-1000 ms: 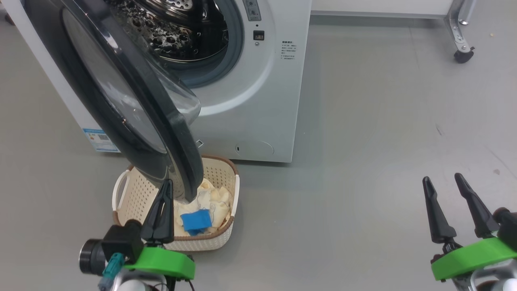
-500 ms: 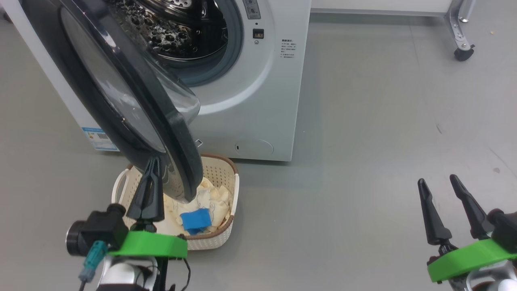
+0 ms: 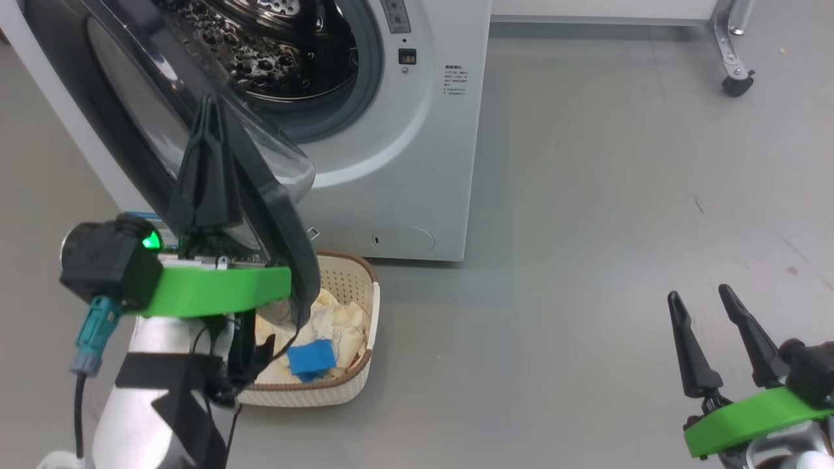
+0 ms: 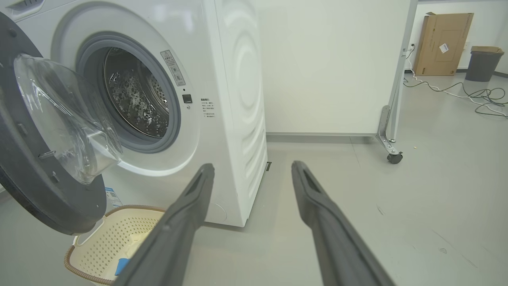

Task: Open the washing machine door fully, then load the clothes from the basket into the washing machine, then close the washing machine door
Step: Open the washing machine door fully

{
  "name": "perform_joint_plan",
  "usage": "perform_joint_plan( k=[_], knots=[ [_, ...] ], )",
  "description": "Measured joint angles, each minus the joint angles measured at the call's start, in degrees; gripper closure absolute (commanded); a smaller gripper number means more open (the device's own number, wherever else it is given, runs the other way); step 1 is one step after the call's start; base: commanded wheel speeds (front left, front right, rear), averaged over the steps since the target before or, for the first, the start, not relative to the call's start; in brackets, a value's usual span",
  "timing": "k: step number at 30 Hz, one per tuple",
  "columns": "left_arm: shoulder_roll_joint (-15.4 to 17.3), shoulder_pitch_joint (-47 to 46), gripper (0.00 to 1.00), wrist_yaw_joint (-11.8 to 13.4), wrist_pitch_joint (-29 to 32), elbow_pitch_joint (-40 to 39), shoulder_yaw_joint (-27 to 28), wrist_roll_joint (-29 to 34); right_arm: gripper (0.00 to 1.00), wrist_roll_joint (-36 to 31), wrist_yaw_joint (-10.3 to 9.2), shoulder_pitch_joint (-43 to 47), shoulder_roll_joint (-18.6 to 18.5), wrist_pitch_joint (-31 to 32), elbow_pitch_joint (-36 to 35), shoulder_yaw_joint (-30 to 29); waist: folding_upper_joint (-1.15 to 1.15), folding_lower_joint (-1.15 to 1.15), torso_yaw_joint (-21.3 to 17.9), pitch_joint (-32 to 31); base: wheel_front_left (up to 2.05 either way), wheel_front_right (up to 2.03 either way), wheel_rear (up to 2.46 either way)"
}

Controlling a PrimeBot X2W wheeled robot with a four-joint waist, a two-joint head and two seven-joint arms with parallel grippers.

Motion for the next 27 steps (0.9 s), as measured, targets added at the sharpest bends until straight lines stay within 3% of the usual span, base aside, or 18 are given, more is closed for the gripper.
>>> perform_joint_plan(
  k=[15,27],
  knots=[
    [-0.2,-5.8,1.00,-0.2,6.4,3.4,-8.7,-1.2,0.00,1.5,0.00,0.0,0.4,-0.8,0.8,0.8,0.00,0.00,-1.8,-0.5,0.00,0.00,0.00],
    [-0.2,-5.8,1.00,-0.8,13.2,17.9,-15.1,-7.8,0.00,1.4,0.00,-0.3,0.7,-1.9,1.8,0.8,0.00,0.00,-2.8,0.2,0.00,0.00,0.00]
  ],
)
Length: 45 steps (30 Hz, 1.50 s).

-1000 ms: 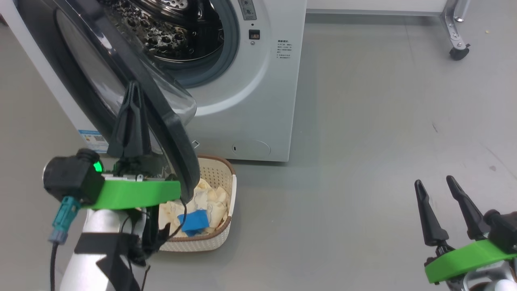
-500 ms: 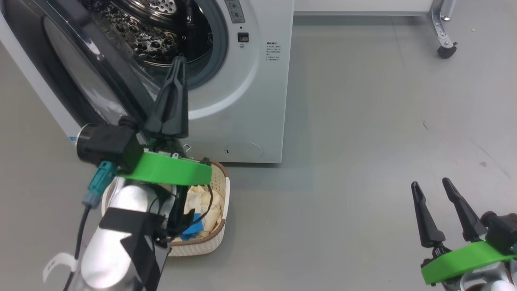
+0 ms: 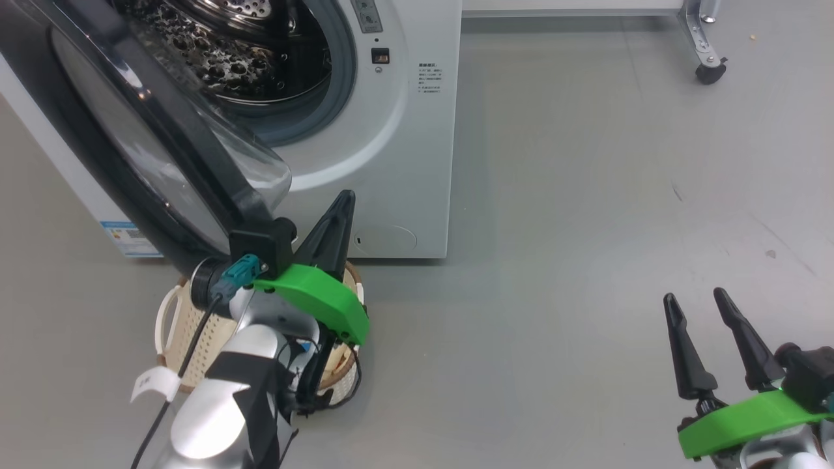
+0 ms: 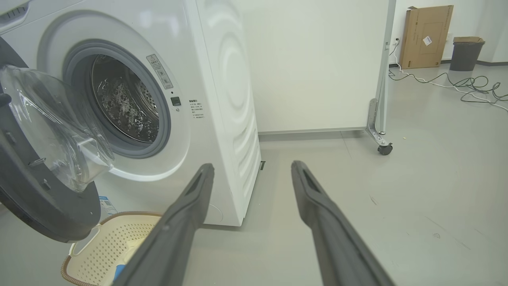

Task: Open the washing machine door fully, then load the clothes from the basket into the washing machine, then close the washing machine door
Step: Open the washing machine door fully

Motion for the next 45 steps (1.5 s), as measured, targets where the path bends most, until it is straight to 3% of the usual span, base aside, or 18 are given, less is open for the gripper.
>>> perform_joint_plan(
  k=[17,35,45],
  knots=[
    [0.0,-1.9,1.00,2.8,-3.7,13.8,0.7,-2.0,0.00,-0.1,0.00,-1.1,1.1,-1.0,1.0,-0.3,0.00,0.00,-0.9,0.5,0.00,0.00,0.00],
    [-0.3,-3.2,1.00,2.8,-6.5,19.0,1.3,-3.4,0.00,-0.6,0.00,-1.1,1.3,-1.0,1.3,-0.4,0.00,0.00,0.8,-0.2,0.00,0.00,0.00],
    [-1.0,-3.2,1.00,2.3,-7.3,20.2,0.3,-4.0,0.00,-0.6,0.00,-1.0,1.3,-0.9,1.0,-0.5,0.00,0.00,3.8,-0.6,0.00,0.00,0.00]
  ],
)
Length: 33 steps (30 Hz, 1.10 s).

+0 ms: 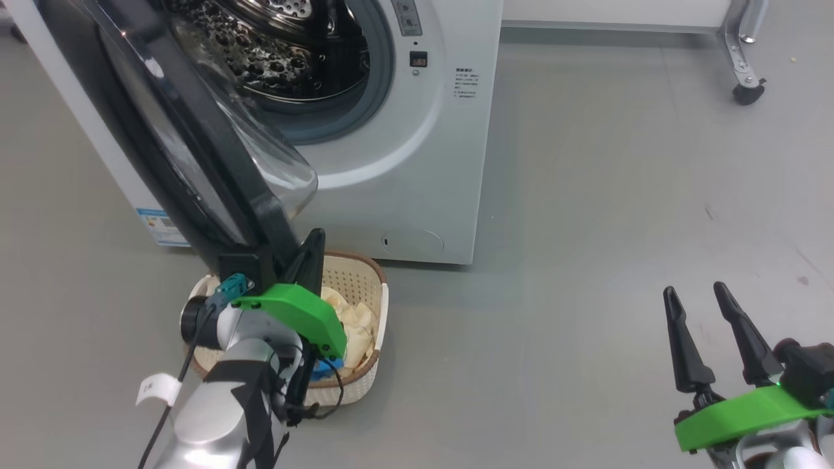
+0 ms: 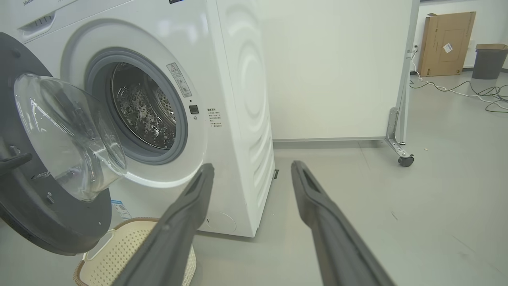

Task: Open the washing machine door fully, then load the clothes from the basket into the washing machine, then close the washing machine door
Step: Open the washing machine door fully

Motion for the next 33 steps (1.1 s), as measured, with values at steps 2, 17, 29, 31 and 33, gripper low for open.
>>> perform_joint_plan(
  k=[2,17,29,31,33],
  knots=[
    [-0.2,0.0,1.00,0.0,-0.3,0.3,-0.2,-0.4,0.00,0.0,0.00,0.0,0.0,0.0,0.0,0.0,0.00,0.00,0.8,-0.2,0.00,0.00,0.00],
    [-0.2,0.0,1.00,0.0,-0.3,1.4,-1.8,-1.0,0.00,0.0,0.00,0.1,0.2,0.2,-0.1,0.2,0.00,0.00,7.7,-0.5,0.00,0.00,0.00],
    [0.4,0.0,1.00,0.6,-0.7,1.6,-1.9,-1.6,0.00,0.0,0.00,0.1,0.5,0.2,0.1,0.4,0.00,0.00,13.4,-0.8,0.00,0.00,0.00],
    [0.6,0.0,1.00,0.8,-0.8,1.5,-1.9,-1.9,0.00,0.0,0.00,0.1,0.5,0.2,0.0,0.5,0.00,0.00,14.3,-0.8,0.00,0.00,0.00],
    [0.9,0.0,1.00,1.1,-0.8,1.5,-1.8,-1.9,0.00,0.0,0.00,0.1,0.5,0.2,0.0,0.5,0.00,0.00,15.1,-0.8,0.00,0.00,0.00]
  ],
)
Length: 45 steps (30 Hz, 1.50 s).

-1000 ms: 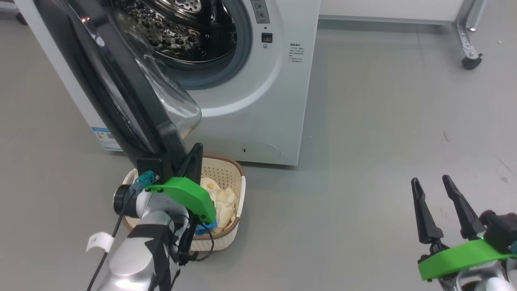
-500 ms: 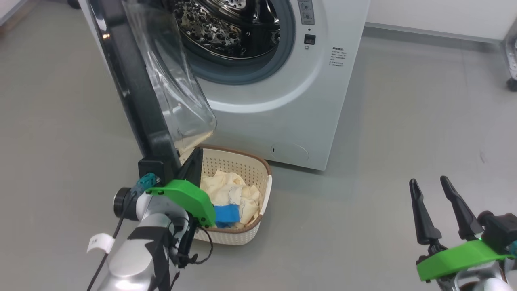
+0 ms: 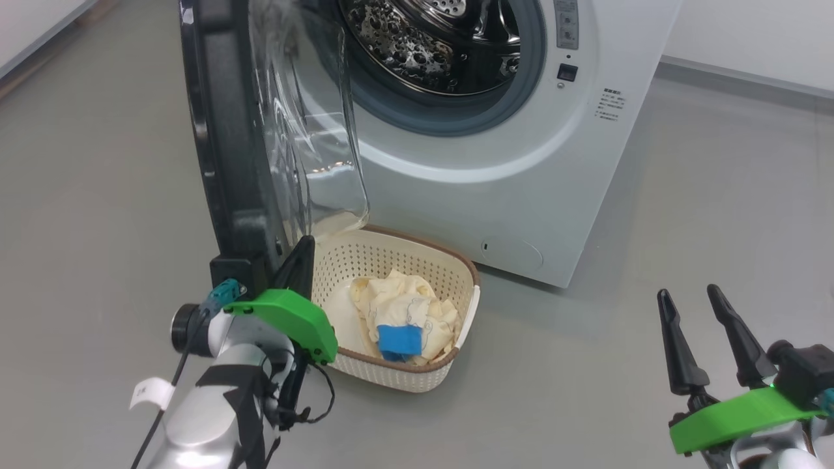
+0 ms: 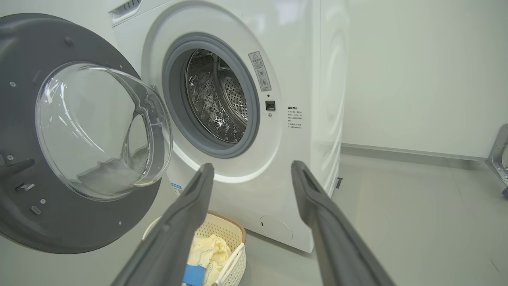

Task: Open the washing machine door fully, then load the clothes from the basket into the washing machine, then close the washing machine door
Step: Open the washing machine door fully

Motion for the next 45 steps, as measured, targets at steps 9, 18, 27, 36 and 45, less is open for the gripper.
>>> perform_joint_plan(
  k=[9,18,27,36,45],
  knots=[
    [2.4,0.4,1.00,1.0,-0.9,-1.5,1.2,-1.5,0.00,0.0,0.00,0.0,0.0,0.0,0.0,0.3,0.00,0.00,2.6,0.6,0.00,0.00,0.00],
    [6.5,2.7,1.00,3.0,-2.2,-4.4,5.6,-3.3,0.00,0.0,0.00,-0.1,0.0,0.5,-0.1,0.5,0.00,0.00,3.1,2.5,0.00,0.00,0.00],
    [9.7,3.6,1.00,4.2,-2.4,-6.6,9.0,-5.4,0.00,-0.2,0.00,-0.7,-0.4,1.3,-0.5,0.6,0.00,0.00,3.2,5.3,0.00,0.00,0.00],
    [13.3,3.8,1.00,5.6,-2.9,-9.1,13.6,-7.7,0.00,-0.6,0.00,-2.7,-1.0,2.2,-1.4,0.9,0.00,0.00,2.9,9.1,0.00,0.00,0.00],
    [17.1,3.8,1.00,6.3,-3.5,-10.3,18.6,-9.7,0.00,-1.4,0.00,-5.0,-3.3,4.0,-3.4,0.9,0.00,0.01,2.5,14.3,0.00,0.00,0.00]
  ],
)
